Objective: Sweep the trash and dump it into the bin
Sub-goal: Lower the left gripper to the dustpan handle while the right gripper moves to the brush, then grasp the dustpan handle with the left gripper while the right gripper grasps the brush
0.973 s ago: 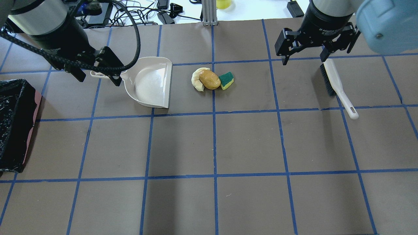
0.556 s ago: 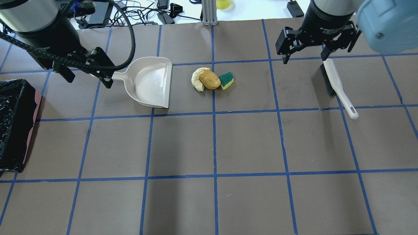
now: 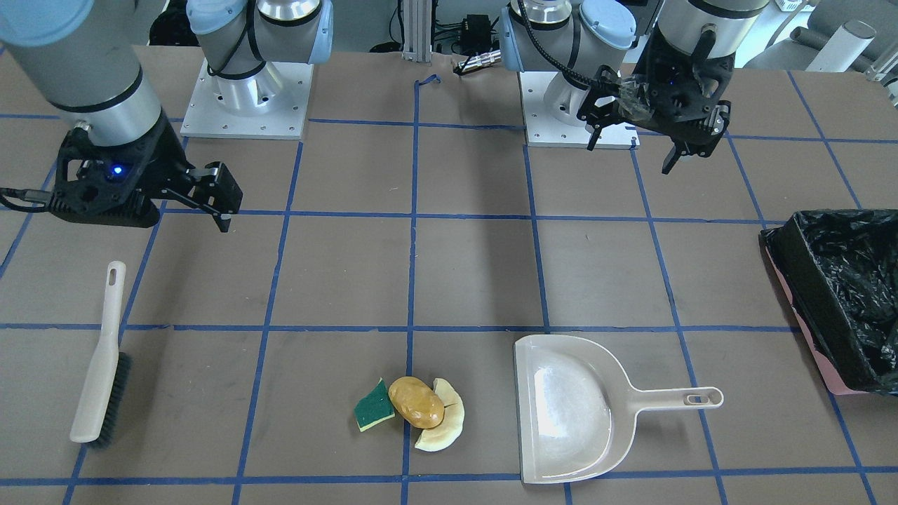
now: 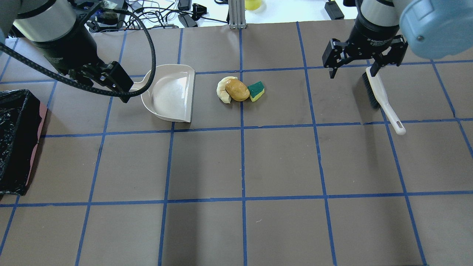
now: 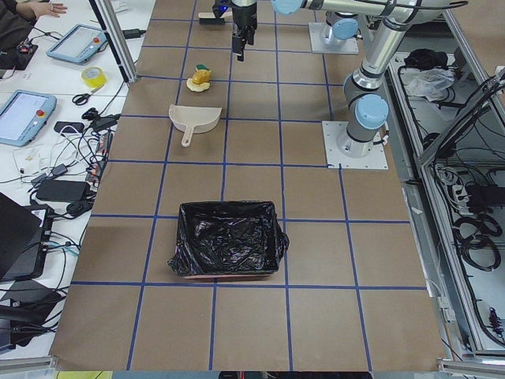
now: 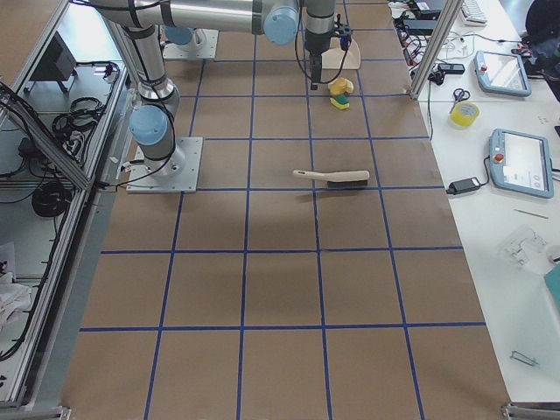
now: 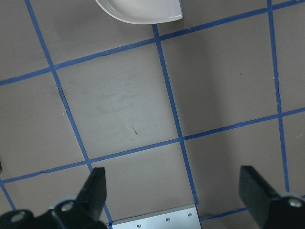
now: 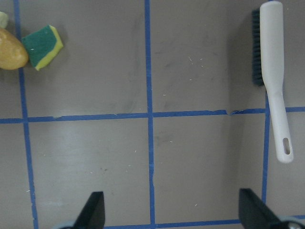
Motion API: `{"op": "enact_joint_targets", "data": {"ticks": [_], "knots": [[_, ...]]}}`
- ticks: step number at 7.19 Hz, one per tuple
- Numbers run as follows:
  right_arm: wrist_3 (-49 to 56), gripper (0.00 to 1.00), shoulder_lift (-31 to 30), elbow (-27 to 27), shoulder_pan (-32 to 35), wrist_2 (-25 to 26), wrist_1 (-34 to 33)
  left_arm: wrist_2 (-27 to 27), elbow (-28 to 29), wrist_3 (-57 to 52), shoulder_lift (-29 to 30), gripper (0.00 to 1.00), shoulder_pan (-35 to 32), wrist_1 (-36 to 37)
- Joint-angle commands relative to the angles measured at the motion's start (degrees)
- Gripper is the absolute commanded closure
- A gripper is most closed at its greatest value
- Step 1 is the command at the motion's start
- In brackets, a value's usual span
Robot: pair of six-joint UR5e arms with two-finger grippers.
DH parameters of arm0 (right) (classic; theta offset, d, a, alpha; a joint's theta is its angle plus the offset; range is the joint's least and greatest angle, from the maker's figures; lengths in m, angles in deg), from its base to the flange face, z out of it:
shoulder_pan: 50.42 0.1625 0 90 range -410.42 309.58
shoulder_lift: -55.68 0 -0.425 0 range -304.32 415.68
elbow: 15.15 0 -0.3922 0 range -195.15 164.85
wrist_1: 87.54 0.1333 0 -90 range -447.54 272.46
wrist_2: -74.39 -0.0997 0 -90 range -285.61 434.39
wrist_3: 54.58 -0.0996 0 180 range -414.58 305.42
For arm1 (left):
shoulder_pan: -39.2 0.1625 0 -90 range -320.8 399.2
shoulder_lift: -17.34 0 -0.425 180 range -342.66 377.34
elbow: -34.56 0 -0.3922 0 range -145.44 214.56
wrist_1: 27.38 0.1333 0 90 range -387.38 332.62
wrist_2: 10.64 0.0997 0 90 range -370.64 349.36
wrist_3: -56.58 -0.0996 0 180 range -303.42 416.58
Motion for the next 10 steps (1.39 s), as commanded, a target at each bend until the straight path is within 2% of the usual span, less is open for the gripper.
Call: {"op": "enact_joint_targets", "data": {"ticks": [1,2,4,6,7,8,9,10], "knots": [[10.0,0.00,0.9,5.5,-7.4,3.1,-3.4,-0.3,-0.2,-10.7,4.7,0.00,0.7,6.5],[12.2,0.00,1.0,10.2,-12.1,2.6,-6.1,-1.6,0.8,-17.3,7.5,0.00,3.1,8.2],[23.5,0.00,4.4,17.7,-19.6,2.6,-16.9,-3.2,0.9,-32.6,11.7,0.00,10.4,10.0],[24.7,0.00,8.8,17.9,-20.6,2.1,-21.2,-2.4,6.0,-51.9,16.9,0.00,11.0,10.8],[24.8,0.00,12.0,17.9,-20.6,2.1,-23.5,-2.2,7.8,-58.0,20.0,0.00,11.0,11.0],[24.9,0.00,13.0,17.9,-20.6,2.1,-24.9,-2.0,8.5,-63.6,22.9,0.00,11.0,14.6],[26.8,0.02,13.1,18.0,-20.6,1.7,-25.3,0.7,8.5,-71.6,25.6,0.00,10.9,19.1],[28.3,0.02,12.7,18.2,-20.6,-0.7,-25.3,2.2,8.5,-73.6,26.6,0.00,10.5,19.9]]}}
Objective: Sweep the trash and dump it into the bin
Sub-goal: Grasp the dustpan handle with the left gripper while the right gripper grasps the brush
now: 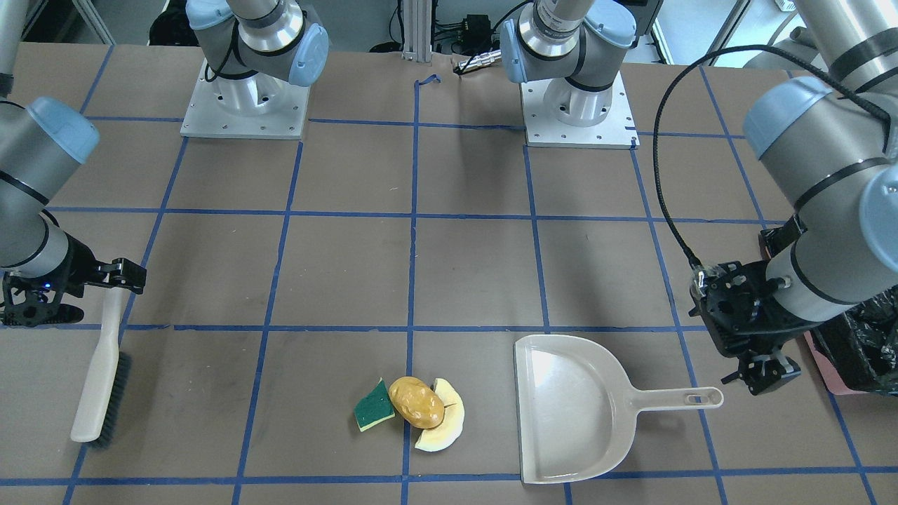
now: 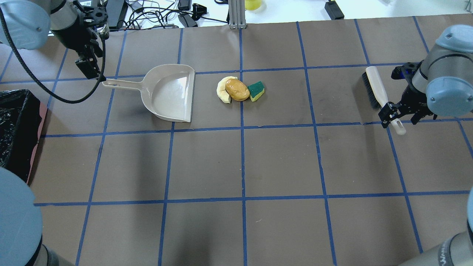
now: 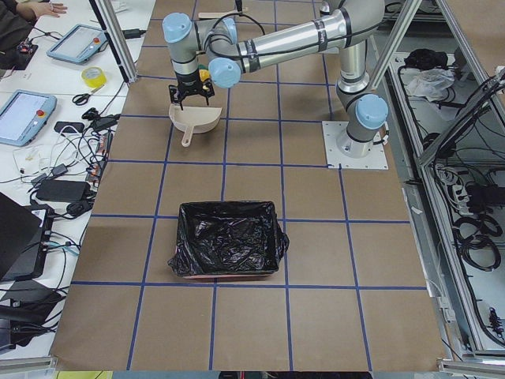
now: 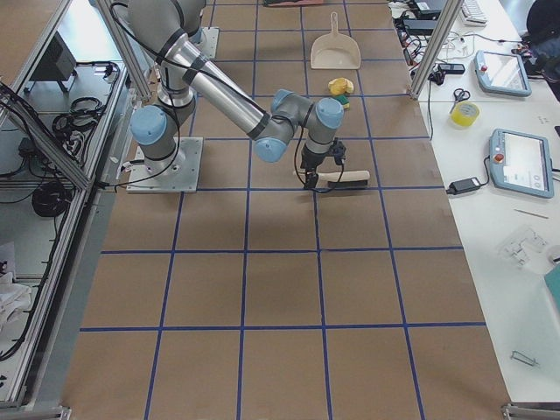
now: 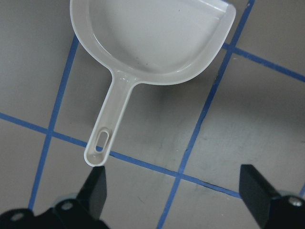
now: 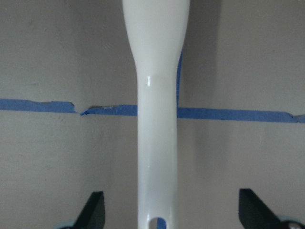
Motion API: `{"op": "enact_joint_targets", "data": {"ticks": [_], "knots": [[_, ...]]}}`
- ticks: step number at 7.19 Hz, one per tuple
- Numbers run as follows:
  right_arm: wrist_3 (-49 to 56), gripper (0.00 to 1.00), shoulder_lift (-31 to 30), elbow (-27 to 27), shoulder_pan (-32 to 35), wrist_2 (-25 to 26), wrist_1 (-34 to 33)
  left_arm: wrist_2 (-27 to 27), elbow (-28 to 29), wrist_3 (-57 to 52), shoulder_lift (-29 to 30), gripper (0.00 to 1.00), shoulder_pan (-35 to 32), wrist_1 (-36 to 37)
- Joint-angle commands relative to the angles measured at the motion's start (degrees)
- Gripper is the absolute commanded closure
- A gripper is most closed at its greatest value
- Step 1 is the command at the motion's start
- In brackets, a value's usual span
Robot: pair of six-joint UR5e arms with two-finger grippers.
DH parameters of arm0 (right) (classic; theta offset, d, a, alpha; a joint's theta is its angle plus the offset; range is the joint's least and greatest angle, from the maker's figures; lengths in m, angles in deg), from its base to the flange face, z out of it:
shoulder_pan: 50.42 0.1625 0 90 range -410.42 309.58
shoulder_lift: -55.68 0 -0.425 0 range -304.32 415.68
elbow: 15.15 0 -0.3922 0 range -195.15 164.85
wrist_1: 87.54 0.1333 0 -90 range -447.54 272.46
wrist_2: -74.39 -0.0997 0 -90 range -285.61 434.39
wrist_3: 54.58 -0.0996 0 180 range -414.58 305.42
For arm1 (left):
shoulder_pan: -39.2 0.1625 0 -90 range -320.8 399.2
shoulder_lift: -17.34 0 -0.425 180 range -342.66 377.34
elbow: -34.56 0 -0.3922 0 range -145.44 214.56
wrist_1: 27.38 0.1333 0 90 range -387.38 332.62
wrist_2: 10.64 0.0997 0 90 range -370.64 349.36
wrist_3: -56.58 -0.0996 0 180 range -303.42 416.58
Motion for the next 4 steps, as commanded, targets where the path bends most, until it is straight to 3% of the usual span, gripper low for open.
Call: {"op": "enact_joint_targets", "data": {"ticks": [1,3,4], "knots": [[2.1,0.02,-0.3,0.2,0.0,-2.3,-0.4,2.3,0.3,-7.5,2.8,0.00,-0.6,2.9],[2.2,0.04,-1.6,1.3,0.0,-2.4,-0.4,2.2,0.7,-12.1,5.2,0.00,-0.7,9.5],[2.3,0.11,-1.2,1.6,0.0,-2.1,-1.8,2.1,0.3,-12.8,7.1,0.00,-0.6,9.8]]}}
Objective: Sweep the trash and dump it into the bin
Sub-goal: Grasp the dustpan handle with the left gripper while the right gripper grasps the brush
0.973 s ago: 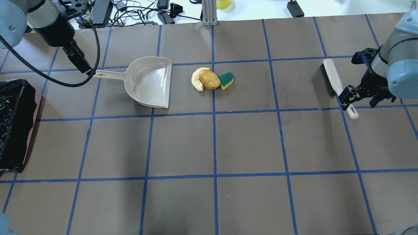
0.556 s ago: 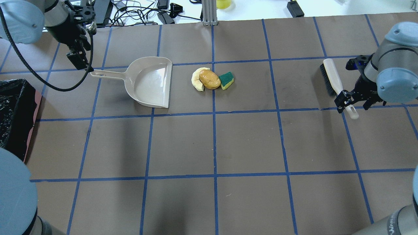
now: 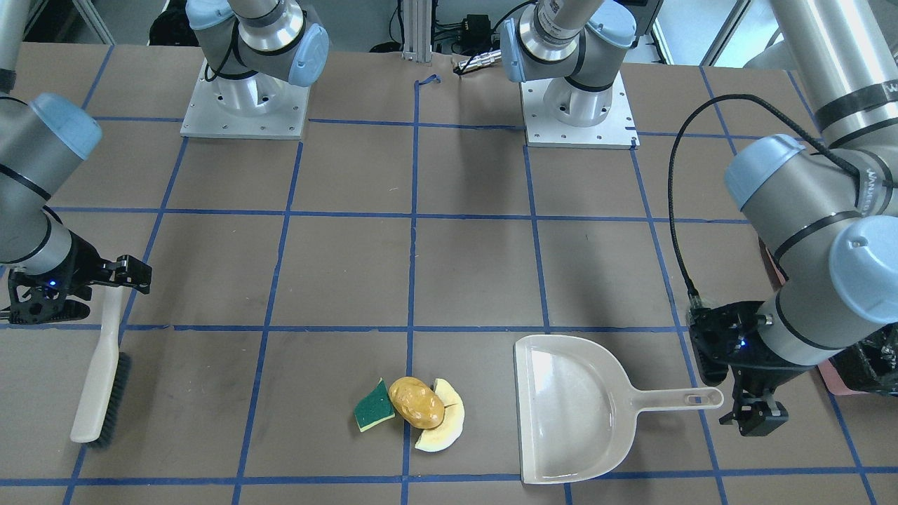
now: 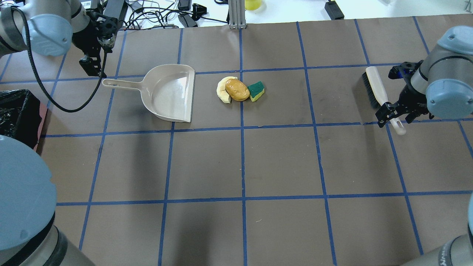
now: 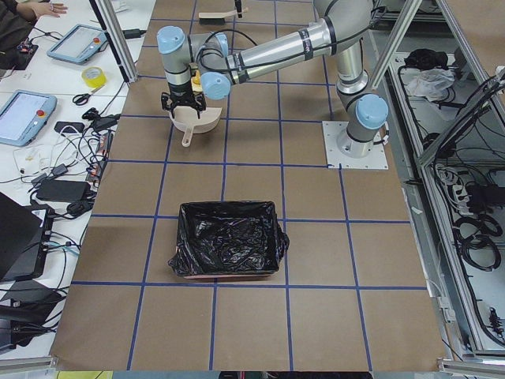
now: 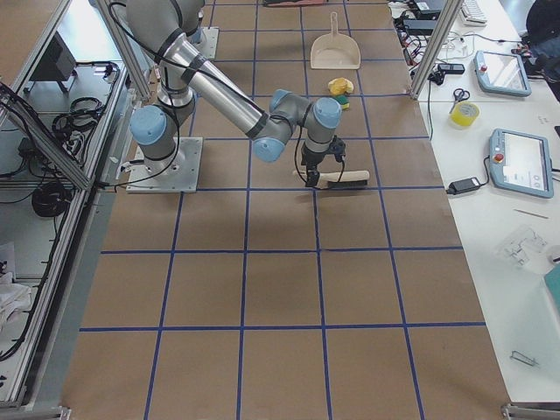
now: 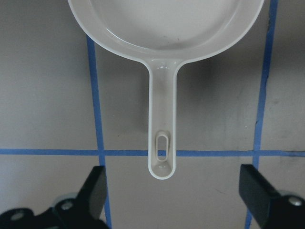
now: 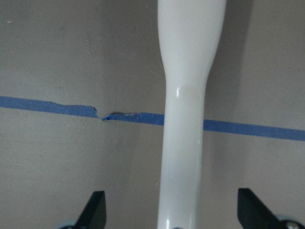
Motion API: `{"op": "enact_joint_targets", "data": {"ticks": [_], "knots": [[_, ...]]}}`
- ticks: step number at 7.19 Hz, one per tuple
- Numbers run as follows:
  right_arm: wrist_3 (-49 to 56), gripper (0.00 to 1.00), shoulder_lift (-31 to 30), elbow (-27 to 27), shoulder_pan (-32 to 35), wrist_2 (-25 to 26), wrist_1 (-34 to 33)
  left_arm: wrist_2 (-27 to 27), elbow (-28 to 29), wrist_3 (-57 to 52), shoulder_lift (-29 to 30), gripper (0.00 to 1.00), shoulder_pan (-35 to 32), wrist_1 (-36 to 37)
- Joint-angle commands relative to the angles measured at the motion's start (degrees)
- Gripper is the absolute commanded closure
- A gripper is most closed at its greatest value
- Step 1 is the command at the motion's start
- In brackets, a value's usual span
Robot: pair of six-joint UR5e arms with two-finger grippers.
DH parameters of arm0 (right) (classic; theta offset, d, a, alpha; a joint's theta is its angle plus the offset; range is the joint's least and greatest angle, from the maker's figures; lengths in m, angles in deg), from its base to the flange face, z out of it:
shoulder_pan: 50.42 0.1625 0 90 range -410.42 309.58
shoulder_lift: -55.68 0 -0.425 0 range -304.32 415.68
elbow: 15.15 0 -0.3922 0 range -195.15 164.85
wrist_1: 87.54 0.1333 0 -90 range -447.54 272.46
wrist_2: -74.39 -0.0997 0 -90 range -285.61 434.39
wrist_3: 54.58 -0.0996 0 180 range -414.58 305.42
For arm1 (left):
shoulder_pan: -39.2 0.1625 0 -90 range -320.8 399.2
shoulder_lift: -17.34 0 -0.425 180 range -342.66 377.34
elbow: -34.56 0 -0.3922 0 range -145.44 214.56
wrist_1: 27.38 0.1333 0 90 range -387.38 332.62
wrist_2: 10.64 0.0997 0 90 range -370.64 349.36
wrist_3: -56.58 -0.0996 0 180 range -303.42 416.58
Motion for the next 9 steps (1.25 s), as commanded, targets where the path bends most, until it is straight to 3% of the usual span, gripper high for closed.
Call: {"op": "enact_joint_targets", "data": {"ticks": [1,4,7,9], "knots": [[-0.1,0.20,0.0,0.5,0.0,0.7,-1.2,-0.1,0.2,-1.7,3.6,0.02,0.7,1.1],[-0.5,0.66,0.1,0.4,0.0,0.8,-1.3,-0.7,0.2,1.3,6.5,0.05,0.7,0.7],[-2.2,0.89,0.0,0.0,0.3,0.5,-1.3,-0.7,-0.1,2.5,7.4,0.06,0.7,0.7],[-7.5,0.92,-0.5,-1.6,1.6,0.7,-0.9,-0.4,-0.1,2.5,7.6,0.28,0.6,0.6]]}}
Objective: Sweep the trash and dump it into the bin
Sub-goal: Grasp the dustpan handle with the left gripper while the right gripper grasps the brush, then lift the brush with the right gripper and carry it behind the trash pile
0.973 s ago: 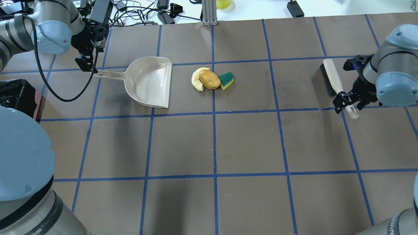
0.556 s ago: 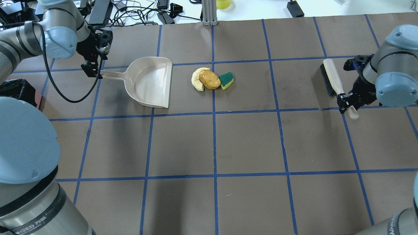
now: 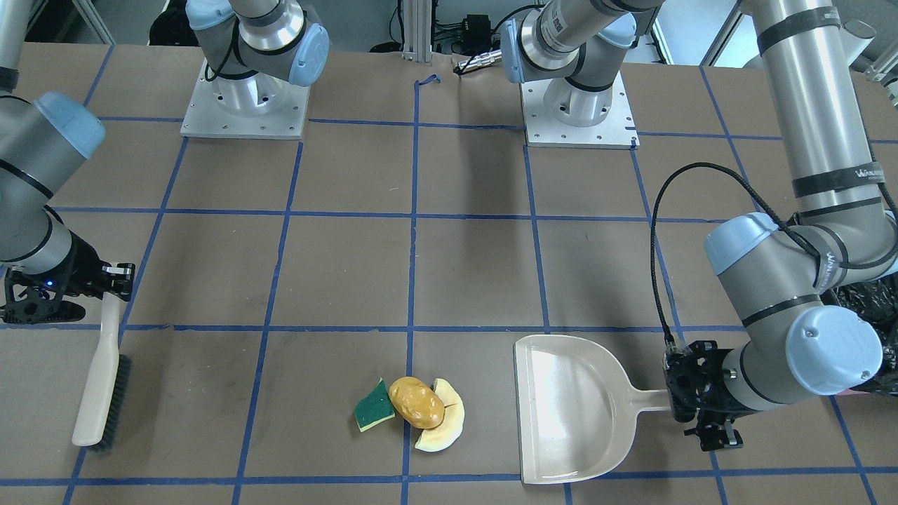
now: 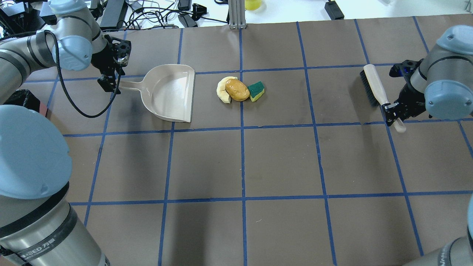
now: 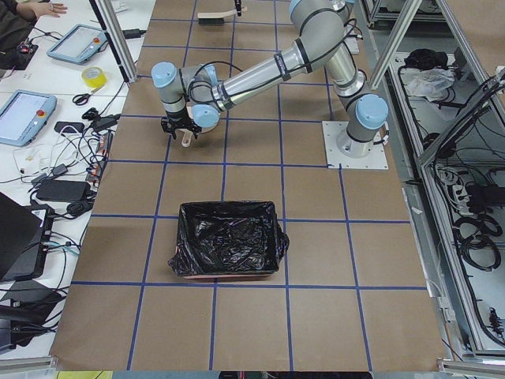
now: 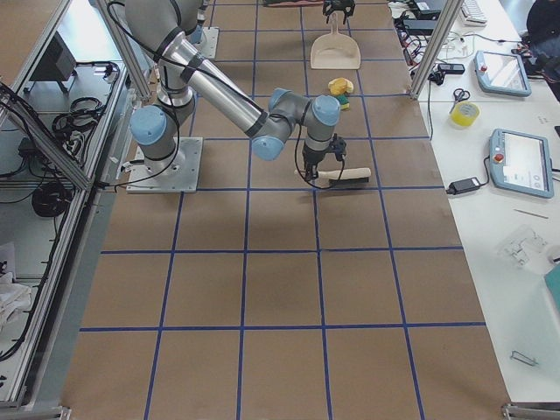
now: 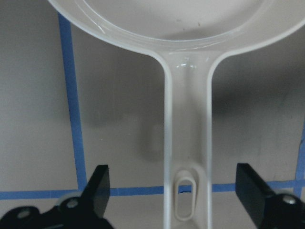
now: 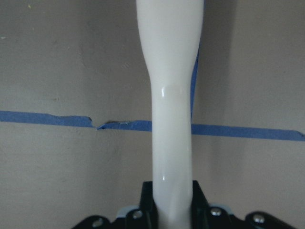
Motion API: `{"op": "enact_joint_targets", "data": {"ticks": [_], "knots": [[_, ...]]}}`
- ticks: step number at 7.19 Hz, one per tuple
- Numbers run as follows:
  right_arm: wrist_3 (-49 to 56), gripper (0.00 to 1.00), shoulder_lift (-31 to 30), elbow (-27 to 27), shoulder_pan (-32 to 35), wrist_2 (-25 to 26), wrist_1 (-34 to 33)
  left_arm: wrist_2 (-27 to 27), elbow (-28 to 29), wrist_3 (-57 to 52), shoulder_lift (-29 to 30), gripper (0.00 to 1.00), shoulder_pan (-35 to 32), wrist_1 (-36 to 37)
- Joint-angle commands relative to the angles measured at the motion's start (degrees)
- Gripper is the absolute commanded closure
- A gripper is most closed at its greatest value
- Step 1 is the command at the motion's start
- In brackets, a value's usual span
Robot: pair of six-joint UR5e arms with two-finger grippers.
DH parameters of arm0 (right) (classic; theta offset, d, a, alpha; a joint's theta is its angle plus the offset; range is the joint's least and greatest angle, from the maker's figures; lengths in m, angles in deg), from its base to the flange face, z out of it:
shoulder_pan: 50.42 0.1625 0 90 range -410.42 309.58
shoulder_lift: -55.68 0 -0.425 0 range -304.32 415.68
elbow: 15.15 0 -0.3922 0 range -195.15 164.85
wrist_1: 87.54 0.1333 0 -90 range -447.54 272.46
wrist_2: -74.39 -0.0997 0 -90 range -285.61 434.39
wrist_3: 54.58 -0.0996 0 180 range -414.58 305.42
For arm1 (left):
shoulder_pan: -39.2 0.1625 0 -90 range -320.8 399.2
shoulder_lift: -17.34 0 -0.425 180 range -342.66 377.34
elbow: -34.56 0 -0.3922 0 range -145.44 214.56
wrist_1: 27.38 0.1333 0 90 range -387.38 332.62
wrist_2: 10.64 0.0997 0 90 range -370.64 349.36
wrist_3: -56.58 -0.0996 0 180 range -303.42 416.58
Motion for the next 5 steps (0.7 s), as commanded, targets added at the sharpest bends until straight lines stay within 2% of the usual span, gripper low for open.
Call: {"op": "enact_joint_targets", "data": {"ticks": [1,2,3,5], "knots": [[-4.8,0.98,-0.3,-2.5,3.6,1.1,1.2,0.1,-0.2,-0.2,0.1,0.30,0.0,-0.1],[-9.6,1.00,-0.3,-3.6,7.7,4.1,2.6,0.3,-0.2,-0.2,0.1,0.48,-0.1,-0.1],[-13.6,1.00,-0.4,-4.6,11.8,6.3,5.1,0.5,0.5,-0.3,0.1,0.57,-0.1,-0.1],[-25.0,1.00,0.2,-8.3,19.8,7.8,12.1,0.3,0.3,-0.2,0.1,0.58,-0.2,-0.1]]}}
